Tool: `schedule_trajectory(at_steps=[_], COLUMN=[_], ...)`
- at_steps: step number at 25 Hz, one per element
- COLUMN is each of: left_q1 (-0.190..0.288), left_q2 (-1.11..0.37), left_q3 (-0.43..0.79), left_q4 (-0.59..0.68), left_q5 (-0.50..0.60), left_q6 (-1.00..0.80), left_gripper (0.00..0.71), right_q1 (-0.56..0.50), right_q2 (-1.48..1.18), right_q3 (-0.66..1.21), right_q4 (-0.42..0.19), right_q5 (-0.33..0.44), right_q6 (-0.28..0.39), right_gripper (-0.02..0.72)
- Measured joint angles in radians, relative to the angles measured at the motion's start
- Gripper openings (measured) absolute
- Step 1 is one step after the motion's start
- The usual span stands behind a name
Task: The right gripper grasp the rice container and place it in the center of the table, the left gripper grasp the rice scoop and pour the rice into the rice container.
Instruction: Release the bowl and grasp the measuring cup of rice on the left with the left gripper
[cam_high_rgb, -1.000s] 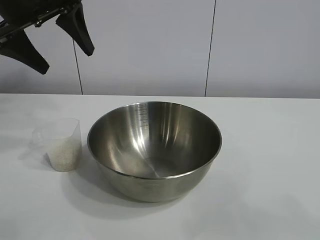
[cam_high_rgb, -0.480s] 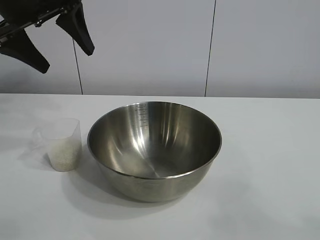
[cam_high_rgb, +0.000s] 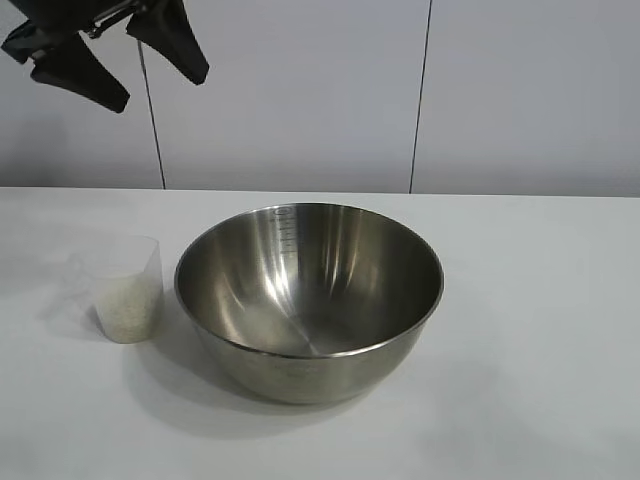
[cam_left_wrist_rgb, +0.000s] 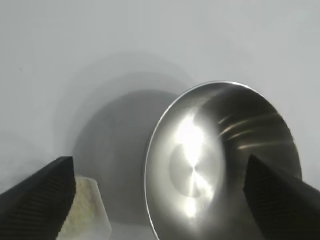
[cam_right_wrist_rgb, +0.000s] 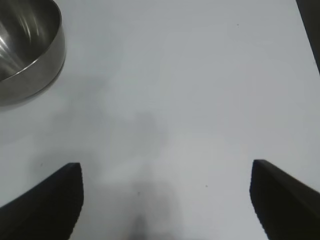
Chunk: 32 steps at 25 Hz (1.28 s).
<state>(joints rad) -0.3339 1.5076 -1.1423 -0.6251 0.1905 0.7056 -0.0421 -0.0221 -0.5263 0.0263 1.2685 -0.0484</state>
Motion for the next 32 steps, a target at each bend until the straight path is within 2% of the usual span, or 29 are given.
schedule_trajectory(at_steps=[3, 5, 6, 9, 12, 16, 18, 23, 26, 32], left_q1=[-0.103, -0.149, -0.163, -0.172, -0.172, -0.165, -0.163, -0.163, -0.163, -0.163], left_q2=[-0.112, -0.137, -0.136, -0.119, -0.116, -0.098, -0.067, 0.055, 0.12, 0.202], left_q3=[0.2, 0.325, 0.369, 0.487, 0.552, 0.62, 0.662, 0.757, 0.802, 0.871], left_q4=[-0.013, -0.019, -0.023, -0.036, -0.042, -0.03, 0.005, 0.178, 0.195, 0.163], left_q5=[-0.341, -0.585, -0.695, -0.9, -0.962, -1.021, -1.083, -1.281, -1.317, -1.322], left_q6=[0.089, 0.101, 0.103, 0.107, 0.041, -0.192, -0.291, -0.389, -0.415, -0.44], left_gripper=[0.657, 0.657, 0.657, 0.657, 0.657, 0.657, 0.657, 0.657, 0.657, 0.657], right_q1=[0.0, 0.0, 0.0, 0.0, 0.0, 0.0, 0.0, 0.0, 0.0, 0.0], right_q2=[0.0, 0.0, 0.0, 0.0, 0.0, 0.0, 0.0, 0.0, 0.0, 0.0], right_q3=[0.0, 0.0, 0.0, 0.0, 0.0, 0.0, 0.0, 0.0, 0.0, 0.0], right_q4=[0.0, 0.0, 0.0, 0.001, 0.001, 0.001, 0.001, 0.001, 0.001, 0.001], right_q5=[0.0, 0.0, 0.0, 0.0, 0.0, 0.0, 0.0, 0.0, 0.0, 0.0], right_q6=[0.0, 0.0, 0.0, 0.0, 0.0, 0.0, 0.0, 0.0, 0.0, 0.0], right_gripper=[0.621, 0.621, 0.621, 0.621, 0.621, 0.621, 0.621, 0.621, 0.621, 0.621])
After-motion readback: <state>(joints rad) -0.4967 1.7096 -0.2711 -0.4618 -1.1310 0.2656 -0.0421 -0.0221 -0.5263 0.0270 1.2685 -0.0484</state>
